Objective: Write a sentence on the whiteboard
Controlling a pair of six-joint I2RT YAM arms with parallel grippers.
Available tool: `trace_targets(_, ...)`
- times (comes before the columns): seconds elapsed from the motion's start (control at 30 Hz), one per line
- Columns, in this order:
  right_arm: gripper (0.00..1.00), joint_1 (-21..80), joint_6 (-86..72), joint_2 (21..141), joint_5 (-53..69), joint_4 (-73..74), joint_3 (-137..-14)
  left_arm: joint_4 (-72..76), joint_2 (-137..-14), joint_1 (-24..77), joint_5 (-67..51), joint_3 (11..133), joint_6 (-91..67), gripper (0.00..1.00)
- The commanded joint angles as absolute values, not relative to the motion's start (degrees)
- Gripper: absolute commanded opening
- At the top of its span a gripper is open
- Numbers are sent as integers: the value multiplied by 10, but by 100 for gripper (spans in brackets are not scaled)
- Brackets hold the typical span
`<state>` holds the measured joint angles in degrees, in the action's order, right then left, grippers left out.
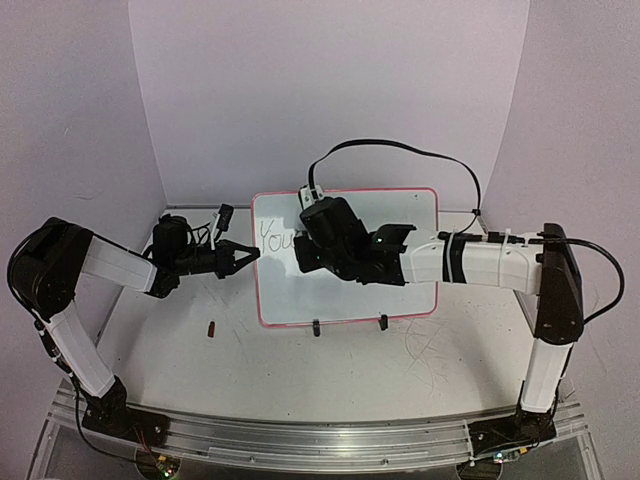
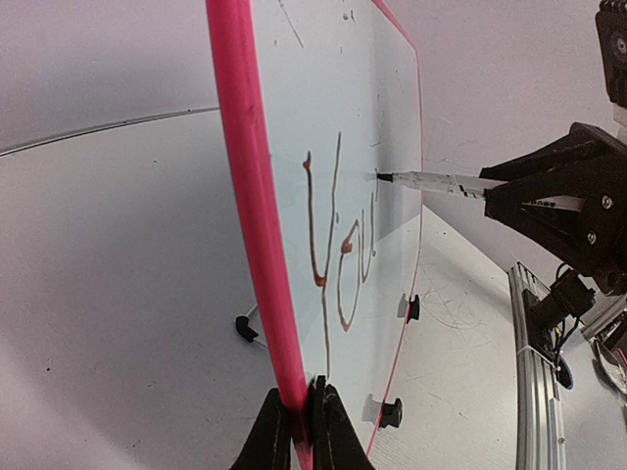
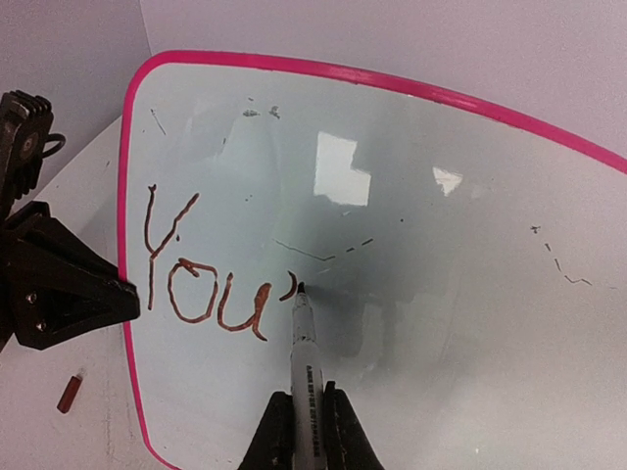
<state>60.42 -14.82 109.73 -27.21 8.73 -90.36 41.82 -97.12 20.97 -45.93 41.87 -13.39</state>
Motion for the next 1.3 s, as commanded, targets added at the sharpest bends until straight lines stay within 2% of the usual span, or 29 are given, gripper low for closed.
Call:
trace_targets(0.0, 0, 607, -154, 1102, -290, 93, -929, 401, -966, 219, -430, 432, -91, 0)
trace_targets(1.27, 0, 612, -198, 1093, -278, 124, -895, 400, -966, 219, -431, 433, -91, 0)
